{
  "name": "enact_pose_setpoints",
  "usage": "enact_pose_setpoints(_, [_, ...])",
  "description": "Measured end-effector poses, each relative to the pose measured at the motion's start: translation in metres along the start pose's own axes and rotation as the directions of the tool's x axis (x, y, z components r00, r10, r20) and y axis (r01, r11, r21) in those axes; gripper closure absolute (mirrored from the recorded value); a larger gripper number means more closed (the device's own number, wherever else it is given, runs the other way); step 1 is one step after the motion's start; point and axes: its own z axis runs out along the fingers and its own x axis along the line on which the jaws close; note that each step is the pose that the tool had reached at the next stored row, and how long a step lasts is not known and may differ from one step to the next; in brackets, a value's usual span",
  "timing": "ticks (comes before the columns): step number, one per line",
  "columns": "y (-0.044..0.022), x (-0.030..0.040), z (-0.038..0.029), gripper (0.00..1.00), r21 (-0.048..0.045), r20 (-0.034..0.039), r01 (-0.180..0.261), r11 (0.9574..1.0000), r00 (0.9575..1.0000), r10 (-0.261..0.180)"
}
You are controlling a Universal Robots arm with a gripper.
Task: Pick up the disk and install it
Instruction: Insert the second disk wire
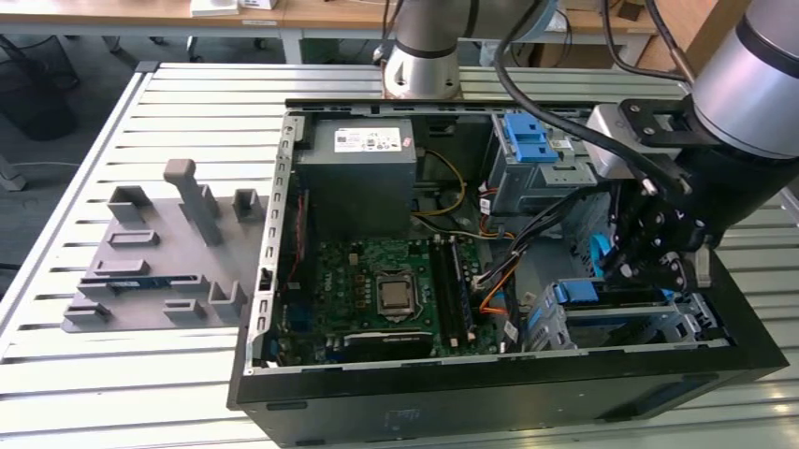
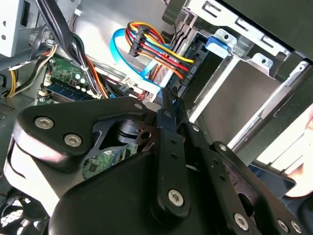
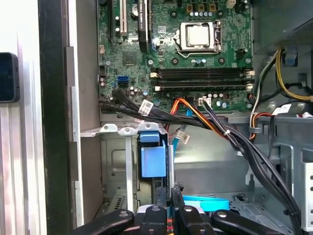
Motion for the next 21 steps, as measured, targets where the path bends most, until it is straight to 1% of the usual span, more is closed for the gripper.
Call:
enact_pose_setpoints(9, [-0.0018, 0.0038, 0.0008, 0.84, -0.0002, 0.0001, 0.0, 1.0, 1.0, 0.0])
enact_pose_setpoints(21, [-0.0051, 0.0042, 0.002, 0.84, -0.0002, -0.0001, -0.001, 1.0, 1.0, 0.001])
